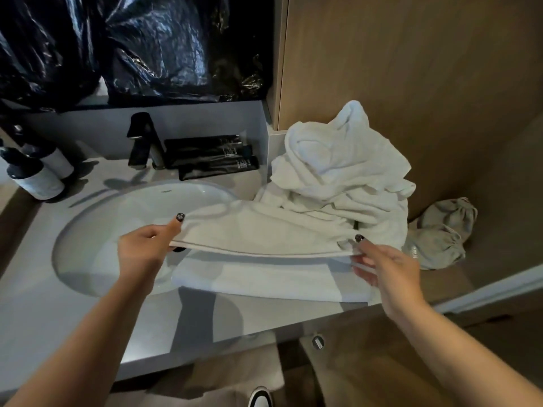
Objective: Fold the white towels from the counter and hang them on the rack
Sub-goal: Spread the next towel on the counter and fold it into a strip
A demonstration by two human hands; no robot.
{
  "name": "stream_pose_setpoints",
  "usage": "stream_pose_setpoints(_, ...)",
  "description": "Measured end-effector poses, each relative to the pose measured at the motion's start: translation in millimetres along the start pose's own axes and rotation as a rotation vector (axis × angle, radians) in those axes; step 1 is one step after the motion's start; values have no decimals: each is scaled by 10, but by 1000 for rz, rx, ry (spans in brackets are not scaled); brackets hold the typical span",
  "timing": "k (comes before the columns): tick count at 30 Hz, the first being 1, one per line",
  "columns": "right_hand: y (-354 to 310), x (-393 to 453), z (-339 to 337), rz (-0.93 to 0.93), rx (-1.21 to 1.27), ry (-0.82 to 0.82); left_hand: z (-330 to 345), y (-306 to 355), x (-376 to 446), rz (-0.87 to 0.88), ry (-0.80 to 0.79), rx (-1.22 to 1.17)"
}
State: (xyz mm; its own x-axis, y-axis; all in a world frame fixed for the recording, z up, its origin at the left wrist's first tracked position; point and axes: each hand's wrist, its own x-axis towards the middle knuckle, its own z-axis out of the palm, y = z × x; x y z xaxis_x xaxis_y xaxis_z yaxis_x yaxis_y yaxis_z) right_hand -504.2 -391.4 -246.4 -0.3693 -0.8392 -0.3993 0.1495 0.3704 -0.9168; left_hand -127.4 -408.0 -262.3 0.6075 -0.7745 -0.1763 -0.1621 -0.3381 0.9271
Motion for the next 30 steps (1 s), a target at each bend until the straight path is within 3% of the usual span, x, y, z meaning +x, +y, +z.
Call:
stream_pose_setpoints(6, 383, 86, 93, 254, 77, 196, 46, -163, -112, -146, -94, -49)
stream_pose_setpoints(9, 401, 150, 136, 414, 125, 88, 67, -176, -65, -315, -123, -89)
stream_pose_setpoints(13, 199, 161, 118, 536, 122, -111, 38, -90, 18, -566, -361, -292)
stream_pose_setpoints(15, -6, 189, 107, 480, 107, -169, 51, 20, 43, -507, -423, -314)
stream_pose_setpoints(20, -493, 282, 52, -1, -4, -103, 86, 200, 59, -295, -363, -485)
stream_pose_setpoints(26, 209, 391, -176, 150, -315, -19, 113, -422, -69, -298, -350, 114)
stream_pose_setpoints(30, 464, 384, -169, 90, -439, 51, 172, -525, -6, -196, -246, 368)
